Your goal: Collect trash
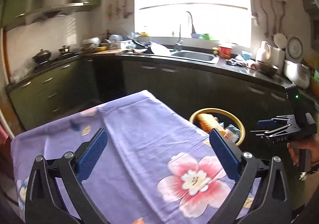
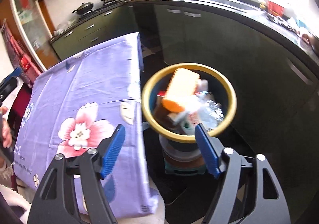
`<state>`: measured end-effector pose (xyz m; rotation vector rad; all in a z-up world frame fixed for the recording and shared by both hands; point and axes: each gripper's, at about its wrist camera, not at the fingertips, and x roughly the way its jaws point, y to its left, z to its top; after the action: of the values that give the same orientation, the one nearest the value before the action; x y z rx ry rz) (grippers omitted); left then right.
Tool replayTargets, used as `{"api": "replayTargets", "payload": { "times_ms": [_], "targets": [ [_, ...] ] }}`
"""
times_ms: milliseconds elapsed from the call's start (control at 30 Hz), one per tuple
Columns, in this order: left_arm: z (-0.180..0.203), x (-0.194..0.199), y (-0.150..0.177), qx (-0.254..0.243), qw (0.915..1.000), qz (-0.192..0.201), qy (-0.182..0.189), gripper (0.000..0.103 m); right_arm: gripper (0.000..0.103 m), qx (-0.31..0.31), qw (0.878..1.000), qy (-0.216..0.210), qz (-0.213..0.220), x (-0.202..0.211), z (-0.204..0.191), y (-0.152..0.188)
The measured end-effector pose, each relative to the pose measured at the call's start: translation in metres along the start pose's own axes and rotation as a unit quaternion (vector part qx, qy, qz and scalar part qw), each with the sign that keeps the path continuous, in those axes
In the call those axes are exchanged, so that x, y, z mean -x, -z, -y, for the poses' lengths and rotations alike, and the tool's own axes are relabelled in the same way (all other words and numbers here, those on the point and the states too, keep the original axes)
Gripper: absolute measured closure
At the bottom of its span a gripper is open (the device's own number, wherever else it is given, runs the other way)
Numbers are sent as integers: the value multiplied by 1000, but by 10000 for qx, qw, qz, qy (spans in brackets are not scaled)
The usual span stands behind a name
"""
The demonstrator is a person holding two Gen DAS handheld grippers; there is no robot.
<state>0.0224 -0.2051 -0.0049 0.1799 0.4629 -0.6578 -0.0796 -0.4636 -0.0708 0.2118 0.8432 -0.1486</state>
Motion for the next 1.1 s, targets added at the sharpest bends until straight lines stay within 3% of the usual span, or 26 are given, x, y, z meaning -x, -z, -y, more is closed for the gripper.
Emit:
{"api": "replayTargets", "payload": {
  "times_ms": [67,200,300,433,733,1100],
  "targets": [
    [-27,26,16,200,9986,-81,-478,6,13,220,9996,3,159,5,-29,2],
    [-78,67,47,700,9914,-322,-1061,6,5,505,9977,3,443,20,-72,9],
    [-106,89,68,1168,9828,-298,-1402,6,5,637,9954,251,664,34,-94,15],
    [-124,105,87,1239,9733,-382,-1896,6,5,679,9928,442,882,47,-110,22],
    [-113,116,91,1328,9801,-243,-1454,6,5,755,9917,461,932,56,-122,34],
    [-104,120,87,1277,9813,-188,-1426,6,5,736,9923,317,945,55,-121,29]
  ]
}}
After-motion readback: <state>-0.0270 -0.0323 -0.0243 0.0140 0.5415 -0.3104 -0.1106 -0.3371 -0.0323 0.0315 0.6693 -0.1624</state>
